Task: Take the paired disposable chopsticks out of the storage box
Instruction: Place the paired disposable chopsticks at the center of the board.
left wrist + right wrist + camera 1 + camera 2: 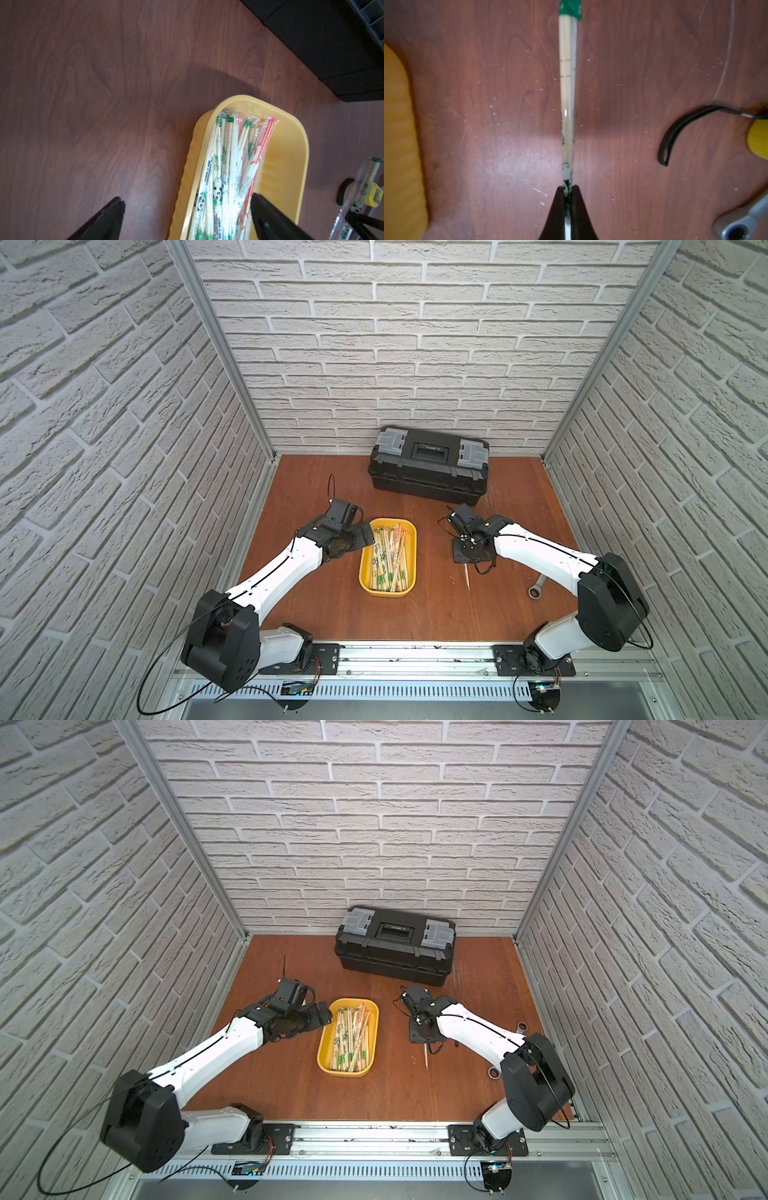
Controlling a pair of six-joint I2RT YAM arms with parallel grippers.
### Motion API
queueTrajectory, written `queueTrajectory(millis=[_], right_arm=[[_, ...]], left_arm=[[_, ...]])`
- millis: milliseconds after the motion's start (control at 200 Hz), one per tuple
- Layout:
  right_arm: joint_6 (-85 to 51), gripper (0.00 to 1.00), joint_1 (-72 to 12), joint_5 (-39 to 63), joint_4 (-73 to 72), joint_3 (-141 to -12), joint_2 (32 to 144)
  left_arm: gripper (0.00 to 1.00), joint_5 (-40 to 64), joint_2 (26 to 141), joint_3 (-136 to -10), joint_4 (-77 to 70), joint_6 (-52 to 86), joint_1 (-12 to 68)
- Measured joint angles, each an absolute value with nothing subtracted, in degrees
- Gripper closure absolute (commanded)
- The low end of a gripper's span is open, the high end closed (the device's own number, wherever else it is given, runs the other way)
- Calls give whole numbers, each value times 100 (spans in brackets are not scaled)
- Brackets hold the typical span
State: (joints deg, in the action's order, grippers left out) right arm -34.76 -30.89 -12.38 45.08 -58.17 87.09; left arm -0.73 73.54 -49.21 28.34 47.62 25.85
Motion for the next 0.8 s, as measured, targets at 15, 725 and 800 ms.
queueTrajectory(millis=[15,725,800], right_arm=[[-3454,96,-3072,-1288,4523,-5817,8709],[-3085,52,-2519,-1879,4456,-5835,9679],[-3094,49,-2517,-1861,4458,-5874,9677]], left_arm=[[2,-84,7365,-4923,2829,4762,2589],[2,-338,7419,-4939,2832,4818,2606],[2,-342,7419,-4939,2832,4818,2606]])
